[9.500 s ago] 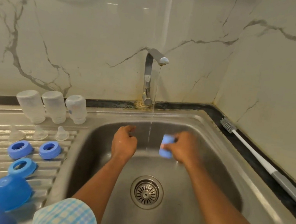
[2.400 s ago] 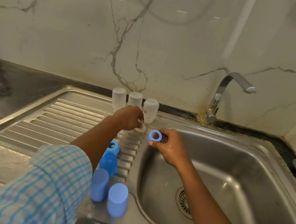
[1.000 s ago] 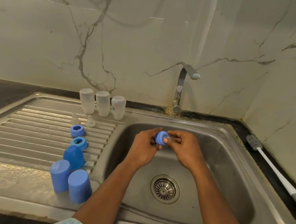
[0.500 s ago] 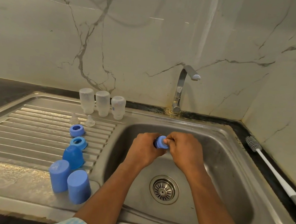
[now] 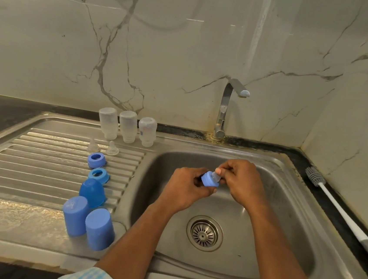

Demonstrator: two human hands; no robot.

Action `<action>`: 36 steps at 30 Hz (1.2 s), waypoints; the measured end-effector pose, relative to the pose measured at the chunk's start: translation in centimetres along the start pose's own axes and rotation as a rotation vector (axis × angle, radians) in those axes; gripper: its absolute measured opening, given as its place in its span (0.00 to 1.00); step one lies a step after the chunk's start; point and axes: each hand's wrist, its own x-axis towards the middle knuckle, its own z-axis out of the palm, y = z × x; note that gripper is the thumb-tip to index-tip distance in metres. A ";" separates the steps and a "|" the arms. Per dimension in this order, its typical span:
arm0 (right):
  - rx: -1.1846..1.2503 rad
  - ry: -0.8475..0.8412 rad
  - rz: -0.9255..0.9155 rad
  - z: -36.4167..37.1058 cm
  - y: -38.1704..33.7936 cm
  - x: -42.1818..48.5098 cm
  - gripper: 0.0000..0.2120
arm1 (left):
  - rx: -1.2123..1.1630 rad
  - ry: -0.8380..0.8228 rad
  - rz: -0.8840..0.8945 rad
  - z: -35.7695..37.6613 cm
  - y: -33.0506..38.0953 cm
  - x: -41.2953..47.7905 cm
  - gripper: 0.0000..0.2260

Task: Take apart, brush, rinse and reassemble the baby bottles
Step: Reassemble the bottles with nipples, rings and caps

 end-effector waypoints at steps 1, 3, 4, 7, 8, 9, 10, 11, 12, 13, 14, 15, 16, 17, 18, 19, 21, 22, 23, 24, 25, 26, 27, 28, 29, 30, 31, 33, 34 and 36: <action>0.002 -0.003 -0.016 0.1 -0.2 0.0 0.05 | 0.045 0.024 -0.001 0.0 0.1 0.0 0.12; -0.018 0.002 -0.039 0.3 -0.6 -0.1 0.05 | 0.126 0.078 -0.011 0.0 0.1 0.1 0.10; -0.040 0.010 -0.048 0.4 -0.9 -0.2 0.05 | 0.144 0.102 -0.016 0.0 0.1 0.2 0.09; -0.087 0.027 -0.079 0.4 -1.4 -0.3 0.06 | 0.164 0.128 -0.038 0.1 0.0 0.5 0.09; -0.092 0.025 -0.085 0.4 -1.5 -0.4 0.06 | 0.167 0.123 -0.037 0.1 -0.1 0.5 0.09; -0.098 0.026 -0.088 0.4 -1.5 -0.4 0.06 | 0.162 0.112 -0.030 0.2 -0.2 0.6 0.10; -0.105 0.030 -0.088 0.3 -1.5 -0.5 0.06 | 0.153 0.096 -0.017 0.2 -0.3 0.6 0.10; -0.111 0.038 -0.087 0.3 -1.4 -0.5 0.06 | 0.141 0.075 -0.002 0.1 -0.4 0.5 0.11; -0.116 0.045 -0.086 0.1 -1.3 -0.5 0.06 | 0.130 0.058 0.018 0.1 -0.4 0.5 0.12; -0.116 0.050 -0.084 0.0 -1.2 -0.5 0.06 | 0.117 0.044 0.041 0.0 -0.4 0.5 0.12; -0.115 0.053 -0.079 -0.2 -1.0 -0.5 0.06 | 0.098 0.028 0.066 -0.2 -0.4 0.5 0.13; -0.111 0.050 -0.073 -0.3 -0.9 -0.5 0.06 | 0.079 0.009 0.081 -0.3 -0.3 0.4 0.13; -0.106 0.045 -0.067 -0.4 -0.7 -0.5 0.06 | 0.065 -0.008 0.083 -0.3 -0.2 0.3 0.14; -0.096 0.040 -0.063 -0.5 -0.5 -0.4 0.06 | 0.056 -0.017 0.074 -0.3 -0.1 0.1 0.15; -0.074 0.037 -0.059 -0.4 -0.3 -0.4 0.05 | 0.049 -0.014 0.060 -0.2 0.0 0.0 0.16; -0.036 0.040 -0.050 -0.3 -0.3 -0.3 0.05 | 0.039 0.006 0.042 -0.1 0.1 -0.1 0.15; 0.091 0.064 -0.017 0.0 -0.3 -0.3 0.06 | -0.001 0.073 -0.007 0.3 0.4 -0.3 0.13; 0.163 0.060 0.015 0.0 -0.5 -0.4 0.10 | -0.023 0.118 -0.032 0.5 0.6 -0.3 0.12; 0.245 0.031 0.063 0.0 -0.6 -0.6 0.16 | -0.037 0.168 -0.053 0.7 0.9 -0.3 0.10; 0.321 -0.016 0.107 0.1 -0.9 -0.7 0.19 | -0.042 0.219 -0.066 0.8 1.1 -0.3 0.08; 0.369 -0.070 0.134 0.4 -1.1 -0.8 0.17 | -0.038 0.258 -0.071 0.8 1.3 -0.3 0.08; 0.384 -0.113 0.137 0.6 -1.3 -1.0 0.14 | -0.029 0.281 -0.069 0.8 1.3 -0.2 0.07; 0.371 -0.130 0.129 0.9 -1.5 -1.1 0.11 | -0.014 0.286 -0.068 0.8 1.3 -0.2 0.08; 0.360 -0.123 0.123 1.1 -1.6 -1.1 0.11 | -0.001 0.280 -0.068 0.8 1.3 -0.2 0.08; 0.350 -0.093 0.126 1.3 -1.5 -1.0 0.10 | -0.005 0.264 -0.063 0.8 1.3 -0.2 0.10; 0.350 -0.060 0.128 1.5 -1.3 -0.9 0.10 | -0.028 0.236 -0.056 0.9 1.3 -0.2 0.13; 0.343 -0.032 0.131 1.5 -1.3 -0.8 0.10 | -0.046 0.204 -0.053 0.8 1.3 -0.2 0.17; 0.290 0.073 0.110 0.9 -1.7 -0.6 0.13 | -0.005 0.144 -0.091 1.1 1.1 -0.1 0.32; 0.271 0.187 0.066 0.3 -2.2 -0.5 0.15 | 0.023 0.129 -0.130 1.2 0.9 -0.1 0.37; 0.305 0.486 -0.101 -1.8 -4.4 -0.8 0.17 | 0.044 0.156 -0.179 1.1 0.6 -0.1 0.38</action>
